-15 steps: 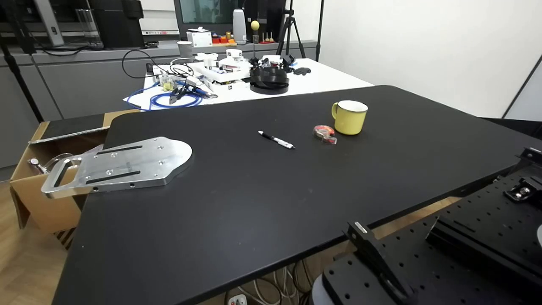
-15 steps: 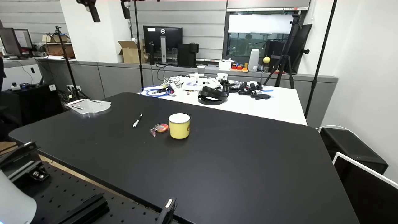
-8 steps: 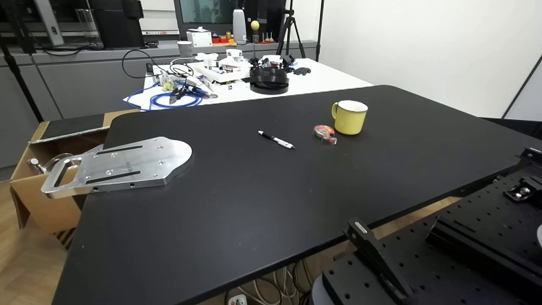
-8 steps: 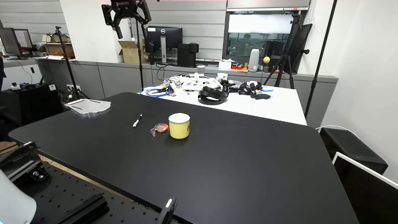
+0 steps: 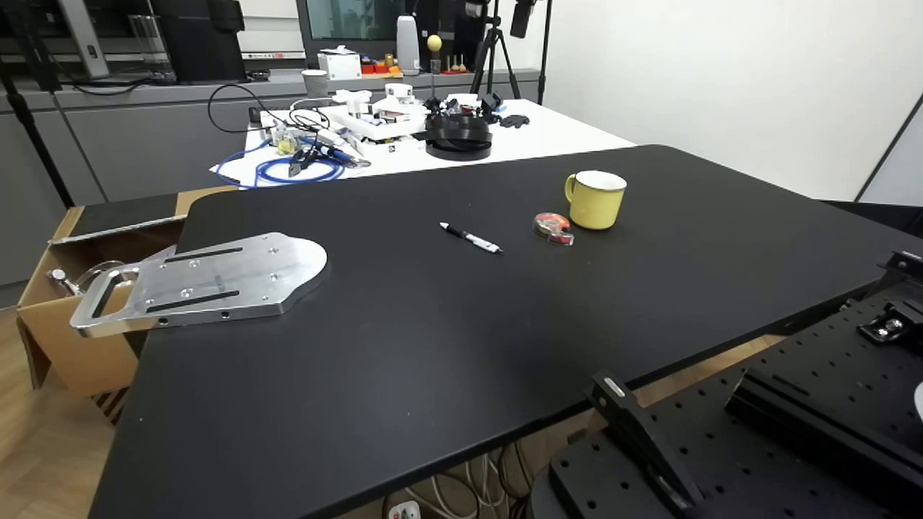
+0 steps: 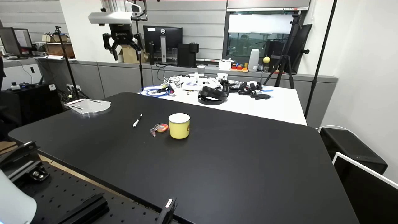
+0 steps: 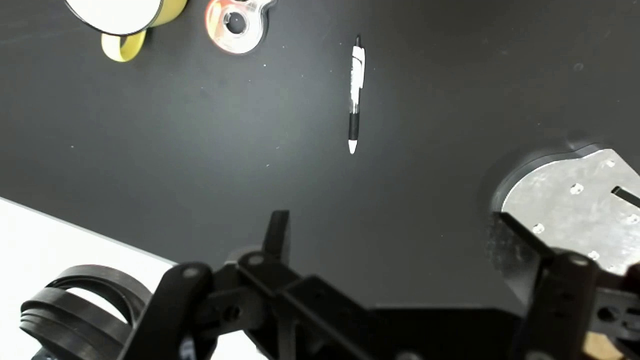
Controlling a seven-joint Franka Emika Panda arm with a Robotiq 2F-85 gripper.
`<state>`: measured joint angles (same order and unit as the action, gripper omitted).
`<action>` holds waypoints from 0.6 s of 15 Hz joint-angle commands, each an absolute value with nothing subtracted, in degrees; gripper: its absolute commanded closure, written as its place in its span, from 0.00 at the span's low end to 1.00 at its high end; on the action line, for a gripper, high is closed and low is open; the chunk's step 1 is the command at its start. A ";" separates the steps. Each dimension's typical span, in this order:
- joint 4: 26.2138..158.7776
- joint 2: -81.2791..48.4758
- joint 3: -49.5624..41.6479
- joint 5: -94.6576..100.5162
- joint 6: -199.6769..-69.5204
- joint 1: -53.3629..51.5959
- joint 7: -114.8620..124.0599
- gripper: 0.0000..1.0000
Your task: Put the marker inside the mug cup
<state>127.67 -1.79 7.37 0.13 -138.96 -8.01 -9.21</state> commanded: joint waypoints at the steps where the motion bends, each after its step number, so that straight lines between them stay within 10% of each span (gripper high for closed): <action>1: 122.78 -9.41 8.03 1.41 -139.44 -8.37 -9.07 0.00; 9: 115.11 -23.77 6.82 6.51 -141.22 -8.93 -9.09 0.00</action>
<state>119.49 -18.51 7.75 3.95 -140.11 -8.51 -11.27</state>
